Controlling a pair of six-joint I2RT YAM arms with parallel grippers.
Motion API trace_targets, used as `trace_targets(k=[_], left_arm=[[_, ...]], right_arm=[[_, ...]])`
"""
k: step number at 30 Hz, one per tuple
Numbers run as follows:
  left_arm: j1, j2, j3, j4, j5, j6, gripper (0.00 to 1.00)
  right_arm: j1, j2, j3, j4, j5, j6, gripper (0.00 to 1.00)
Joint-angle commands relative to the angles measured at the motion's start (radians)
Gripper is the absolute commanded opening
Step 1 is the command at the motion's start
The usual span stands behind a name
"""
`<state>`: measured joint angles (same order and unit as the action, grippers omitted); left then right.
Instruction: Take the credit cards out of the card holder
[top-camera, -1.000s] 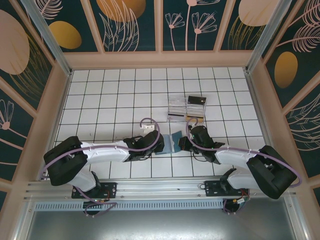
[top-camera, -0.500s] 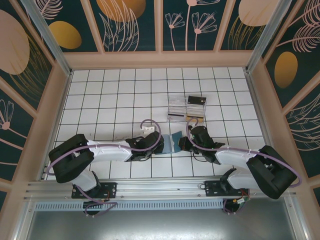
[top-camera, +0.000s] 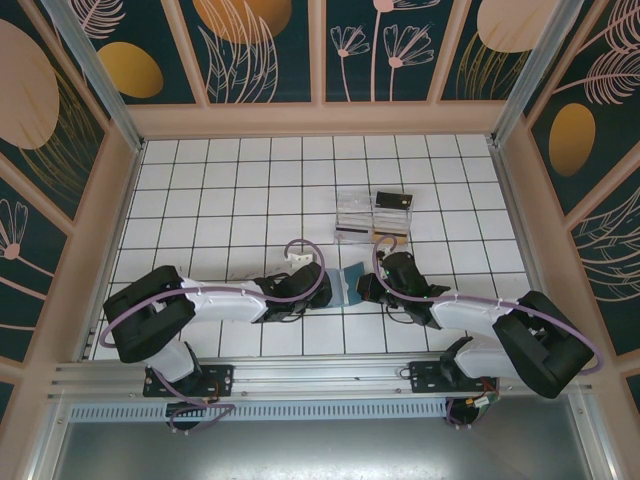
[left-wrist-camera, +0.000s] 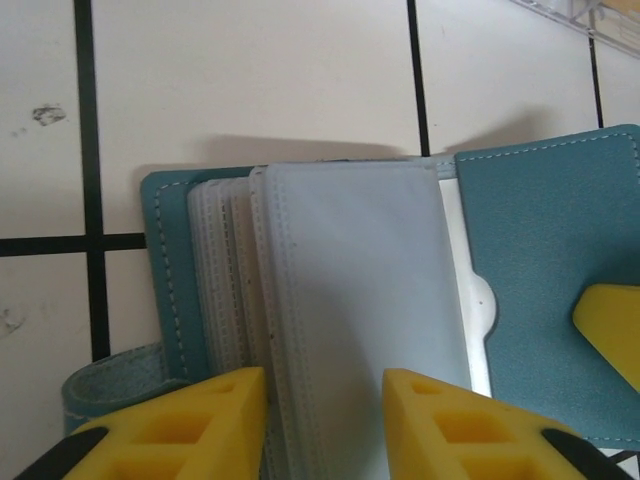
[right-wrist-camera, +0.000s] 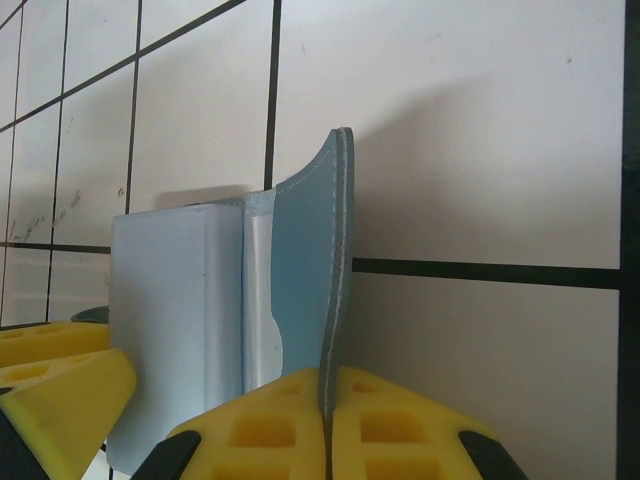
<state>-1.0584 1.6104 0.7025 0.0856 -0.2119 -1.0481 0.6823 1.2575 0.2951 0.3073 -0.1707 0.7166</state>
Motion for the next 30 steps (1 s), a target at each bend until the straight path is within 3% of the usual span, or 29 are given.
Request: trace_targets(k=[1,10,16,21,30], left_arm=[[0.005,0.011,-0.015,0.036,0.036,0.012,0.38],[0.005,-0.042,-0.019,0.072,0.052,0.038,0.44],[0.005,-0.038,0.032,-0.06,-0.008,0.037,0.48],[0.005,-0.051,0.042,-0.134,-0.069,0.02,0.46],[0.005,-0.017,0.043,-0.078,-0.02,0.051,0.43]], right_arm=[[-0.003,0.011,-0.022,-0.005,-0.019,0.008,0.08],[-0.002,0.023,-0.023,0.003,-0.022,0.011,0.08],[-0.001,0.023,-0.022,0.003,-0.023,0.011,0.08],[-0.002,0.016,-0.021,-0.009,-0.013,0.01,0.07],[-0.001,0.023,-0.017,-0.005,-0.018,0.01,0.07]])
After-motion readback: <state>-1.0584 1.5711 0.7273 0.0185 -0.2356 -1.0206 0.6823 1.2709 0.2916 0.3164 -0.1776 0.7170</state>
